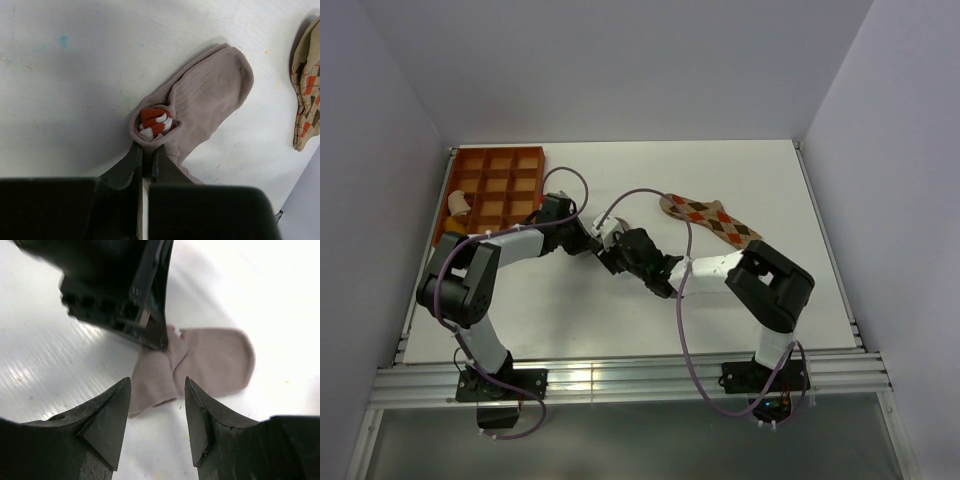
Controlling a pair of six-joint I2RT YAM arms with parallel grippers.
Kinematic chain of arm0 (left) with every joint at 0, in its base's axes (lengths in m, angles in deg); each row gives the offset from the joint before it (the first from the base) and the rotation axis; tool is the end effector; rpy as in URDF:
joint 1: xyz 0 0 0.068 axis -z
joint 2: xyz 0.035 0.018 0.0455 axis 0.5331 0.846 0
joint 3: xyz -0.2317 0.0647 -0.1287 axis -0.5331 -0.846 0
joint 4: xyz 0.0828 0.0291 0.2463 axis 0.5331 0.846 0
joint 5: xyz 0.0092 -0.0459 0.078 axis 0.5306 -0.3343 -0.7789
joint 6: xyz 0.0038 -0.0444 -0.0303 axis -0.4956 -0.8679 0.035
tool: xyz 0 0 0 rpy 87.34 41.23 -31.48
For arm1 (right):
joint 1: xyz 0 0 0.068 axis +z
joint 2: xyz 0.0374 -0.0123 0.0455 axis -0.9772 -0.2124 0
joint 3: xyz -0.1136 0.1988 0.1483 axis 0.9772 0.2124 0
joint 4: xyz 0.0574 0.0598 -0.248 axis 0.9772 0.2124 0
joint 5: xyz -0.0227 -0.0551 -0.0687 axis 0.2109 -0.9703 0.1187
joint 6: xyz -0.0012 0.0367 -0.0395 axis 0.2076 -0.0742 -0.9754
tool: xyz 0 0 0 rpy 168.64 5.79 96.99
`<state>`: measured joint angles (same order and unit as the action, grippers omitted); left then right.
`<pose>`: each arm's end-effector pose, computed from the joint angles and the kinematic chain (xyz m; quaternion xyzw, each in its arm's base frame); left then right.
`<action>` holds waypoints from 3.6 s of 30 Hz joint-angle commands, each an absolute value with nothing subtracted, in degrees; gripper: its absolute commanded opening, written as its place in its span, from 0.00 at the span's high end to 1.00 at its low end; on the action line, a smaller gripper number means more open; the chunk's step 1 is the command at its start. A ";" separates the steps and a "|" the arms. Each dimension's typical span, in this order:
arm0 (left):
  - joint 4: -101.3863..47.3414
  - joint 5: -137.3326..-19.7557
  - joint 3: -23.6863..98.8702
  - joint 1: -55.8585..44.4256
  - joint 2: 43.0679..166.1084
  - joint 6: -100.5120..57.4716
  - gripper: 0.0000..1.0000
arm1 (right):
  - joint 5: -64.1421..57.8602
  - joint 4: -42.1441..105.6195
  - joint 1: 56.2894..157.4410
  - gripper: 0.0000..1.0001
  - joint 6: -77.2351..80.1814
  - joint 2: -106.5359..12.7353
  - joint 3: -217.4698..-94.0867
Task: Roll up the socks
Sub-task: Roll the sock at the center of the board.
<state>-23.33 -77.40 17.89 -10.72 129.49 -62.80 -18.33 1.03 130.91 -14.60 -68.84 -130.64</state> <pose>0.3209 -0.1328 0.1490 -0.2252 0.9077 -0.2701 0.2288 0.2298 0.2991 0.1711 -0.3985 0.7282 0.1568 0.5352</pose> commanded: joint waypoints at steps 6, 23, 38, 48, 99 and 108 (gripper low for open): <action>-12.70 -79.16 18.33 -9.72 131.75 -61.01 1.00 | -18.07 0.29 131.26 0.46 -15.62 -66.71 -132.26; -13.49 -77.67 18.16 -9.72 131.84 -61.62 1.00 | -20.27 3.37 133.46 0.45 -17.38 -77.08 -137.89; -15.86 -74.85 16.75 -9.80 131.05 -62.85 1.00 | -19.14 8.73 133.55 0.74 -15.62 -82.01 -141.05; -23.07 -76.52 9.64 -12.26 124.47 -67.51 0.53 | -8.77 15.41 129.69 1.00 -11.85 -80.78 -142.02; -54.63 -79.60 -12.35 -14.99 119.35 -72.96 0.38 | 41.77 49.95 116.32 1.00 2.83 -99.15 -174.63; -53.48 -73.80 -5.84 -11.30 126.74 -70.32 0.47 | 42.57 46.35 114.92 1.00 5.82 -96.52 -168.31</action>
<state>-59.57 -77.35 -6.44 -13.82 123.57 -73.25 42.93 45.45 114.56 4.85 -97.15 -171.43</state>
